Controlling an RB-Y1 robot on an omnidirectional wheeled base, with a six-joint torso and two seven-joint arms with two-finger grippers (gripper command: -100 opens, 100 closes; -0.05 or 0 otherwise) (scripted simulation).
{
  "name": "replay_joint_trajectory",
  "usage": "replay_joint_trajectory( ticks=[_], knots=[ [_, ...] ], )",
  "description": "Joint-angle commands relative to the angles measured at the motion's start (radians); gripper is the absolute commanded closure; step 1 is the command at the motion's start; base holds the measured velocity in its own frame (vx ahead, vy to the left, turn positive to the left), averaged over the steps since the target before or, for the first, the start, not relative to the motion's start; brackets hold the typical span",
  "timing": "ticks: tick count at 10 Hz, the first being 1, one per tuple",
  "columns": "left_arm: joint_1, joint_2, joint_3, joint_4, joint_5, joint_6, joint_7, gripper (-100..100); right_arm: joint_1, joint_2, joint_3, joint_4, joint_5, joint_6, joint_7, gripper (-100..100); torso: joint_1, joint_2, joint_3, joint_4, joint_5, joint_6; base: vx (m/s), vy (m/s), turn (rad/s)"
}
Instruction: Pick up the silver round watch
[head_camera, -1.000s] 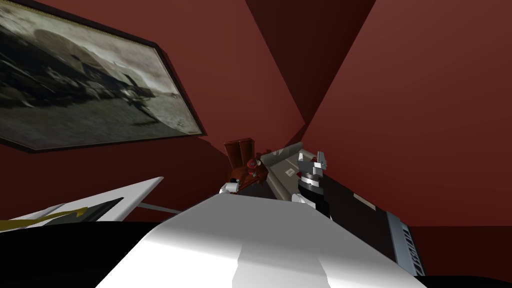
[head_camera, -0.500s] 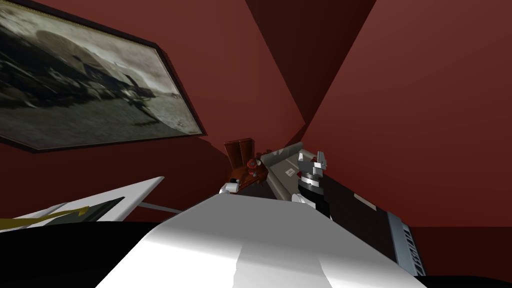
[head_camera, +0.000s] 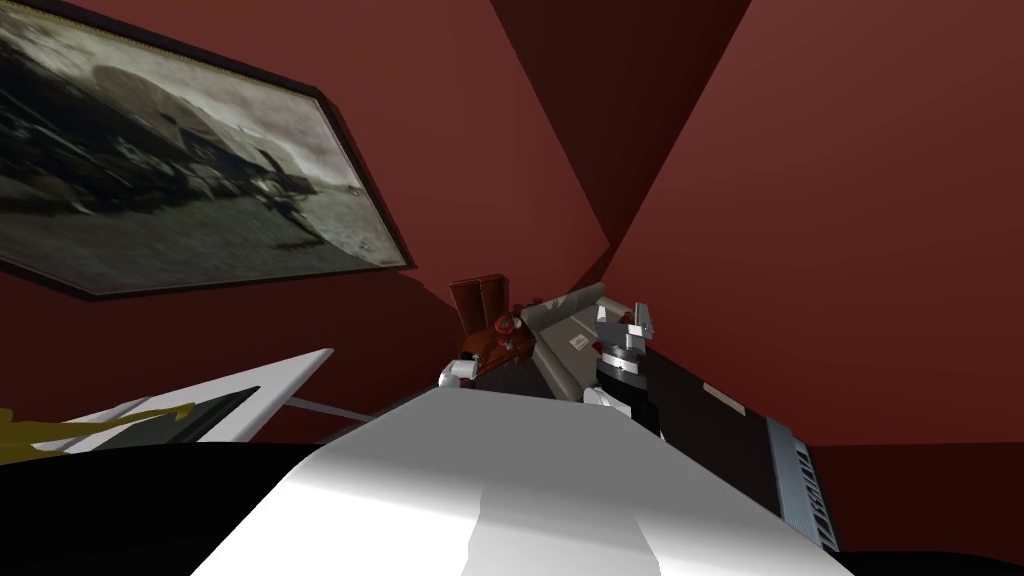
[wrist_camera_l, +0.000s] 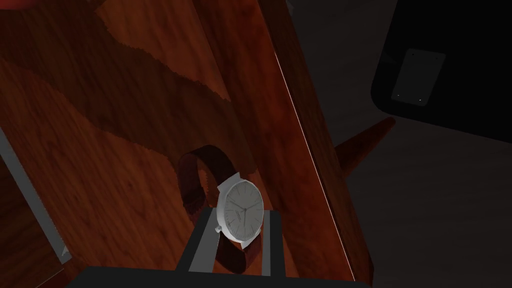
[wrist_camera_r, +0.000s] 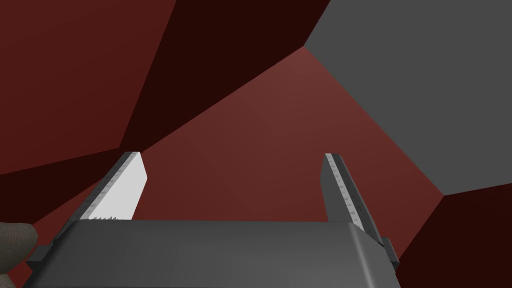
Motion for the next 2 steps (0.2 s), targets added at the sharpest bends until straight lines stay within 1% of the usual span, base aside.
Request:
replay_joint_trajectory(
  ticks=[1, 2],
  knots=[
    [0.000, 0.000, 0.000, 0.000, 0.000, 0.000, 0.000, 100, 0.000, 0.000, 0.000, 0.000, 0.000, 0.000, 0.000, 0, 0.000, 0.000, 0.000, 0.000, 0.000, 0.000, -0.032, -0.004, 0.000],
    [-0.001, 0.001, 0.000, -0.001, 0.001, 0.004, -0.001, 0, 0.000, 0.000, 0.000, 0.000, 0.000, 0.000, 0.000, 0, 0.000, -0.002, -0.001, 0.000, 0.000, 0.000, -0.006, -0.001, 0.001]
  ],
)
